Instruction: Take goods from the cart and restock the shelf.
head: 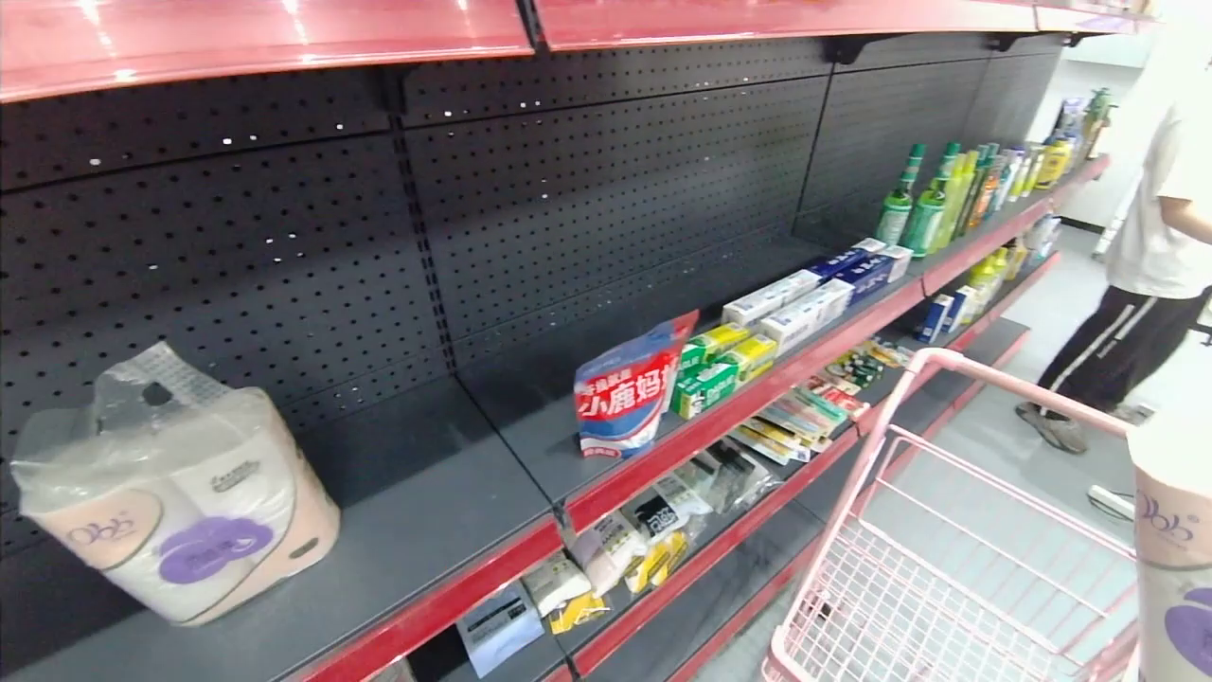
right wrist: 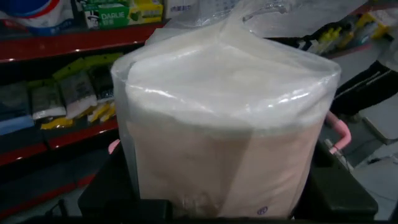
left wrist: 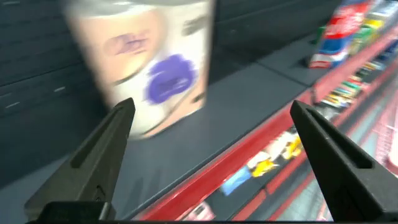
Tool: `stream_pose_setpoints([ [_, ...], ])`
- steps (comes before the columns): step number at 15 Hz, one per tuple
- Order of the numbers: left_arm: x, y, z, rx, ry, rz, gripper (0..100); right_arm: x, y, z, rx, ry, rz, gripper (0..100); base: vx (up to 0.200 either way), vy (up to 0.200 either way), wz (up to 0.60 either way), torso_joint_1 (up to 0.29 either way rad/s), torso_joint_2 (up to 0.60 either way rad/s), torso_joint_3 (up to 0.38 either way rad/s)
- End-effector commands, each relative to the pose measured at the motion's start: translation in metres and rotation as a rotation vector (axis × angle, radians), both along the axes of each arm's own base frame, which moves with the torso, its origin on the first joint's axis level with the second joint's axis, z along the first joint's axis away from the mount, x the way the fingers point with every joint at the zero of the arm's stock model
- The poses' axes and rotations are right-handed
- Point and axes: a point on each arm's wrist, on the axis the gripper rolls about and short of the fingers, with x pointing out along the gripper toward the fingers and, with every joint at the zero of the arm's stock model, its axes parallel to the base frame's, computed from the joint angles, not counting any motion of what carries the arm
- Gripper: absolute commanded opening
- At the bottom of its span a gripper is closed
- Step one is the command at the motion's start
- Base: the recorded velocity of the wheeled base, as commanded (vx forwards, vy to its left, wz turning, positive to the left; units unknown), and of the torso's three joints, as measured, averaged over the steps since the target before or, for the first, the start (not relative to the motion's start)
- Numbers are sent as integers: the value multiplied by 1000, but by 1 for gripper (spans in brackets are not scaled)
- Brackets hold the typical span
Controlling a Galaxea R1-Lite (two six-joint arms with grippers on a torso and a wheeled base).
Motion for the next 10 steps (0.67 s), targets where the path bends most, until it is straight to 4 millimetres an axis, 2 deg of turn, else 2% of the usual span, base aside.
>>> stream_pose_setpoints([
  [1,0,0,0,0,2,1,100,1,0,0,-2,3,0,0,0,0,600,-2,2,7],
  [9,0,0,0,0,2,1,100,-1,-1,-3,-2,3,-2,0,0,0,600,4,1,2],
  [10,0,0,0,-2,2,1,100,-1,-1,-4,-2,3,-2,0,0,0,0,0,0,0],
])
